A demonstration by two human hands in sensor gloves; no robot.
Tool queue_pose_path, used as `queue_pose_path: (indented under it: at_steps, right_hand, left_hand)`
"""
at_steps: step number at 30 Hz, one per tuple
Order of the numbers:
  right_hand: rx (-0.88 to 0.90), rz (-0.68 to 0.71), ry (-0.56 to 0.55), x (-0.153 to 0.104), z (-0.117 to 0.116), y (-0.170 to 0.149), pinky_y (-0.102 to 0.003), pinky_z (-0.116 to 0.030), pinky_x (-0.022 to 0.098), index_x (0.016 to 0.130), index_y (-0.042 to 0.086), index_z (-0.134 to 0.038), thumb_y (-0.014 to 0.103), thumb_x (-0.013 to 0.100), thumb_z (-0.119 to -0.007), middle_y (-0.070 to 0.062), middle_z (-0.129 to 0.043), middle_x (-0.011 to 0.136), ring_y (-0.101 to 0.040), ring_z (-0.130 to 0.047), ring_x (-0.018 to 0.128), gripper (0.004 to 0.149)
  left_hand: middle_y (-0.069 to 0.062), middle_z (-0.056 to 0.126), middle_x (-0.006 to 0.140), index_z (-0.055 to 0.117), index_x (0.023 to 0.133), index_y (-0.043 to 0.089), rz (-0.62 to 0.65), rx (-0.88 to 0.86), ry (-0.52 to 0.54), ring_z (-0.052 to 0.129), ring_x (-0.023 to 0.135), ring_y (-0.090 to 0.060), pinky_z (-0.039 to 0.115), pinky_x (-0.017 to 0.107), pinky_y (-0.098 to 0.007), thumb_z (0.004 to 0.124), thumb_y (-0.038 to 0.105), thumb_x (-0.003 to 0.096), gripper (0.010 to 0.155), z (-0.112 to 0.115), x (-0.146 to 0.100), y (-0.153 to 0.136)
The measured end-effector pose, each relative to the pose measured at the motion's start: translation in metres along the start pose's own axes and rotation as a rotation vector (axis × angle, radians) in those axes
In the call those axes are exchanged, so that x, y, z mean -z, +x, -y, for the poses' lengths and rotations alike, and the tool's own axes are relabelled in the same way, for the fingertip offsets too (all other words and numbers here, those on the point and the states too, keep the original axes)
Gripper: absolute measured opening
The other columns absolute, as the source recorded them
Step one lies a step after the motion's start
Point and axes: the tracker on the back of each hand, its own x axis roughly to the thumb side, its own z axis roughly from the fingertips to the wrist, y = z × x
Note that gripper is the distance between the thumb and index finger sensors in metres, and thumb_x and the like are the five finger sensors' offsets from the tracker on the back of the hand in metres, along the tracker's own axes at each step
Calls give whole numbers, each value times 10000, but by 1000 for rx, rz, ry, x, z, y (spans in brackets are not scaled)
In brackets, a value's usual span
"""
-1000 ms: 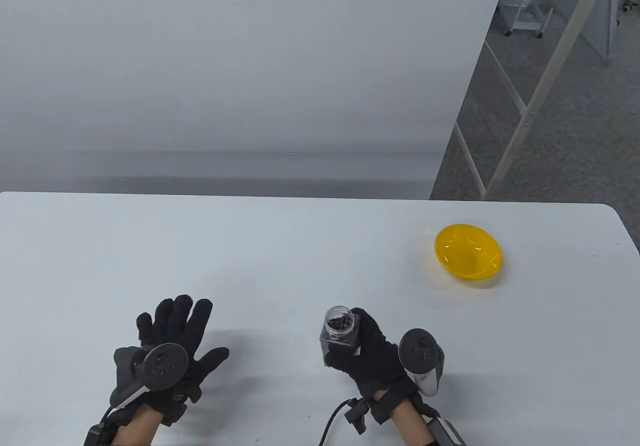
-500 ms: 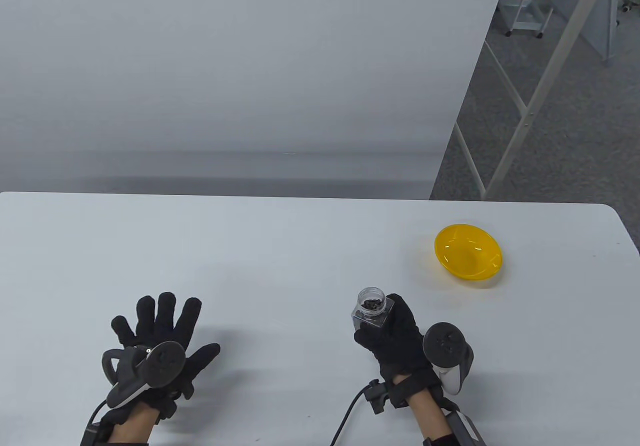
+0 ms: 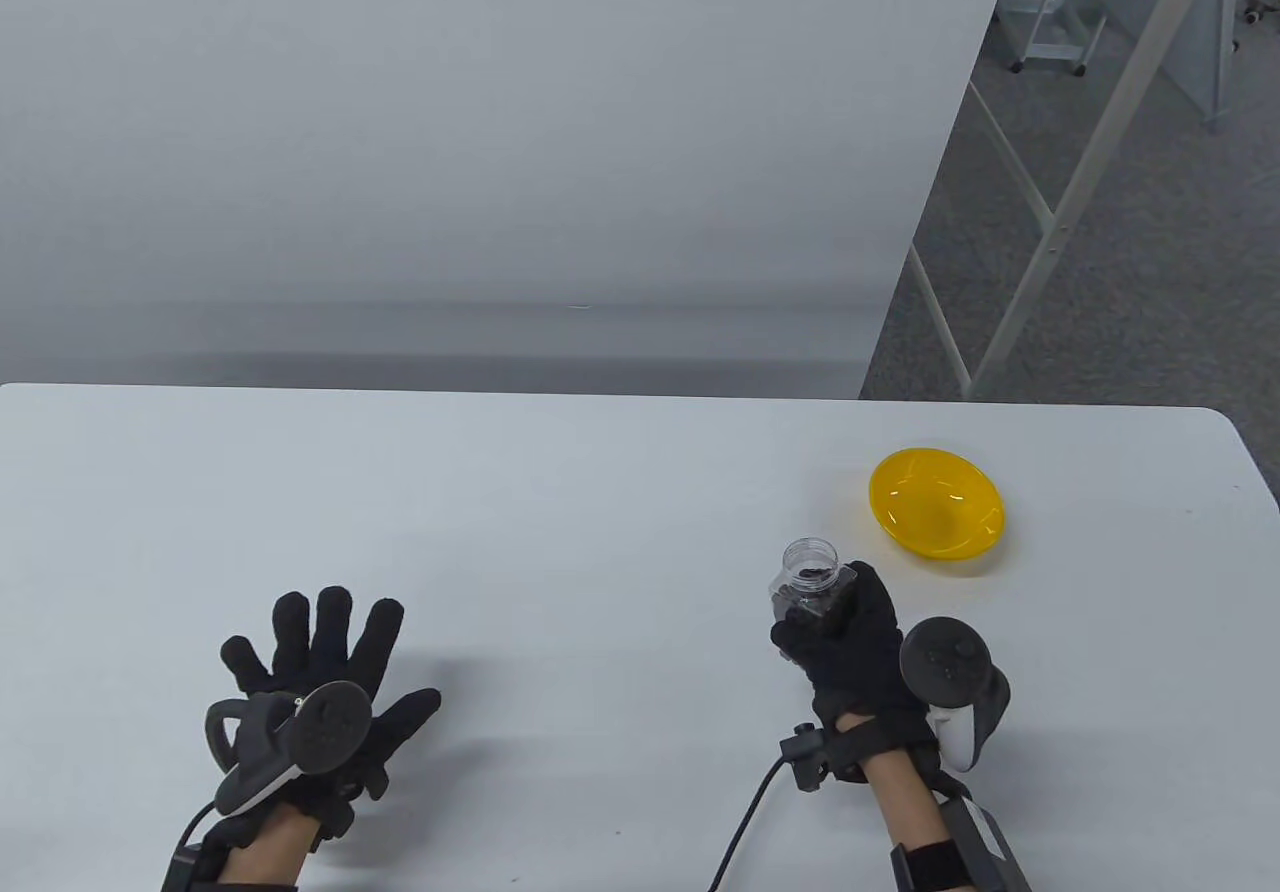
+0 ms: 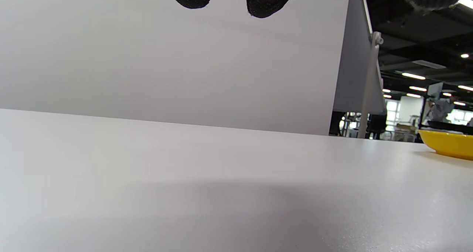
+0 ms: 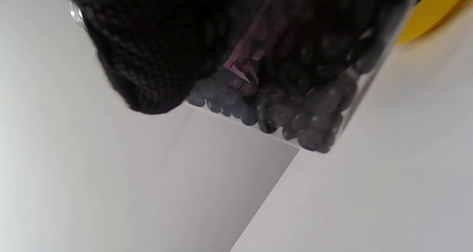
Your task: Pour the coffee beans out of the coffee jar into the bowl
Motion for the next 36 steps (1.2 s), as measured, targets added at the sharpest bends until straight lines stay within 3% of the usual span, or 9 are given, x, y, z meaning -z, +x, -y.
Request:
queue_pose_path:
  at_steps: [21, 36]
  right_hand:
    - [-264, -209, -151, 49, 57, -16, -731, -538, 584, 932, 175, -292, 410, 327, -948, -232, -480, 962, -487, -620, 847, 923]
    - [-477, -392, -189, 83, 78, -36, -724, -592, 544, 937, 164, -297, 445, 329, -937, -233, -505, 951, -482, -654, 820, 926]
  left_hand:
    - [-242, 340, 1139, 428, 1119, 247, 5, -3, 25, 272, 1000, -630, 170, 488, -851, 553, 846, 400, 945, 1, -1, 0]
    - [-240, 341, 1137, 438, 1117, 241, 14, 5, 22, 274, 1001, -626, 174, 494, -847, 564, 832, 403, 936, 2, -2, 3]
